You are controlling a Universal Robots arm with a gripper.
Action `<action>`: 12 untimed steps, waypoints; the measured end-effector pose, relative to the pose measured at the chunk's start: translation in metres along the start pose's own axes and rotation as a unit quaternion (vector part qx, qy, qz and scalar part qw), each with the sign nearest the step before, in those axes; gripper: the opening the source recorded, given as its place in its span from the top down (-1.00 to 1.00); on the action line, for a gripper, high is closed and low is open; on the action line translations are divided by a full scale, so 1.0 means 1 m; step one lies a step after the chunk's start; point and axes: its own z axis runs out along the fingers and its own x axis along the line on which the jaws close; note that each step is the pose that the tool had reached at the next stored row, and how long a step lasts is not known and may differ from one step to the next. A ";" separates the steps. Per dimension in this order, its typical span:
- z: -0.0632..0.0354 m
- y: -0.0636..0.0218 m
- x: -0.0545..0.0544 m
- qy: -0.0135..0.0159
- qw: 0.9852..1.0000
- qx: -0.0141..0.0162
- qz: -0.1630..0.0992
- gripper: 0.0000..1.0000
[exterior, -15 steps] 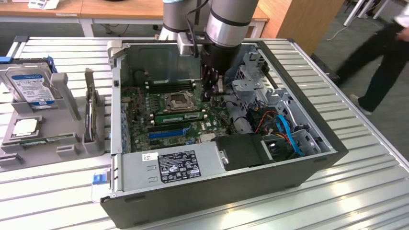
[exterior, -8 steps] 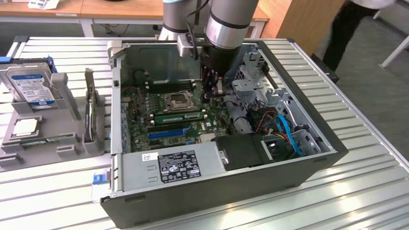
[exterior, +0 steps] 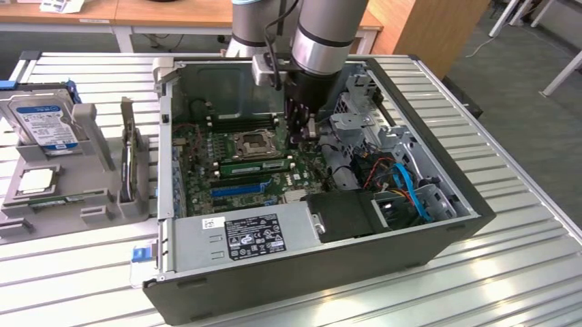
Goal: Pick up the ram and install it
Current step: 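Press down the ram until it locks into place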
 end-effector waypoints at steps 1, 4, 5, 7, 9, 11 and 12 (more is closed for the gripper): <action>0.0010 -0.0001 0.000 0.000 1.000 0.000 0.000 0.80; 0.0038 -0.0002 0.000 0.000 1.000 0.000 0.000 0.80; 0.0048 -0.0003 0.000 0.000 1.000 0.000 0.000 0.80; 0.0066 -0.0003 0.000 0.000 1.000 0.000 0.000 0.80; 0.0083 -0.0004 0.000 0.000 1.000 0.000 0.000 0.80; 0.0100 -0.0005 0.000 0.000 1.000 0.000 0.000 0.80; 0.0108 -0.0006 0.000 0.000 1.000 0.000 0.000 0.80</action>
